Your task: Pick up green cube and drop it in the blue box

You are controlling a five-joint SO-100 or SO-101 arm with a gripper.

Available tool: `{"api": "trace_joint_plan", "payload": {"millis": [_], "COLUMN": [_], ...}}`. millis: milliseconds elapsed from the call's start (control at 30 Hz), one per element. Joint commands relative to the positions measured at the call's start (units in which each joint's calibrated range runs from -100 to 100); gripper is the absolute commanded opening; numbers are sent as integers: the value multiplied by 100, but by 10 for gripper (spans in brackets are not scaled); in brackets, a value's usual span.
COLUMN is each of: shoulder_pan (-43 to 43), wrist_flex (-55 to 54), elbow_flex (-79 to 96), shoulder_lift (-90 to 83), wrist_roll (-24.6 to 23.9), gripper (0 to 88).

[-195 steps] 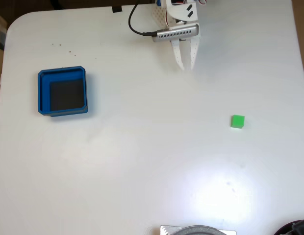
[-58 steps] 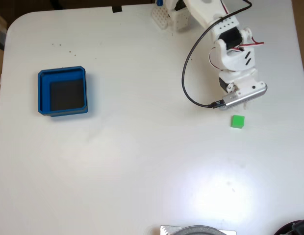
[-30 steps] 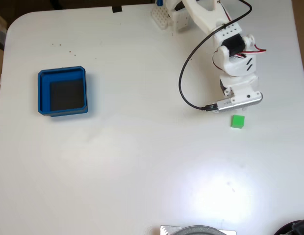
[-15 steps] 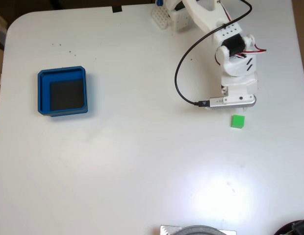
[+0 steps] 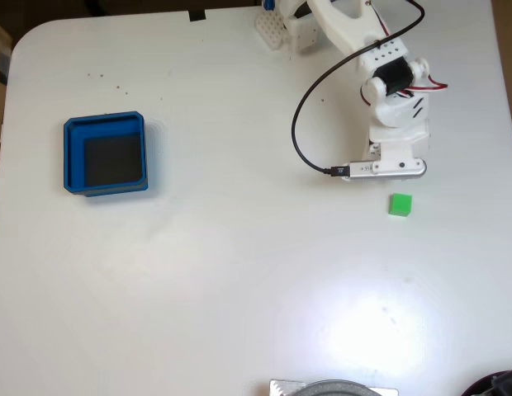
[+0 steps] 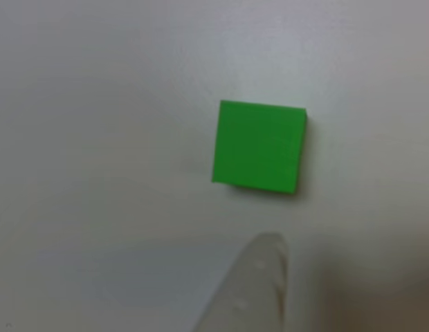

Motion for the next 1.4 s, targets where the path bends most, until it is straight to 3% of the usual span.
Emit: {"api": "trace_joint_plan", "payload": {"millis": [0, 1367], "shoulder_pan": [-31, -253], "wrist_flex": [57, 41], "elbow_flex": [-404, -2954], "shoulder_lift": [-82, 2418], "wrist_roll": [5, -29], "gripper": [310, 310]}}
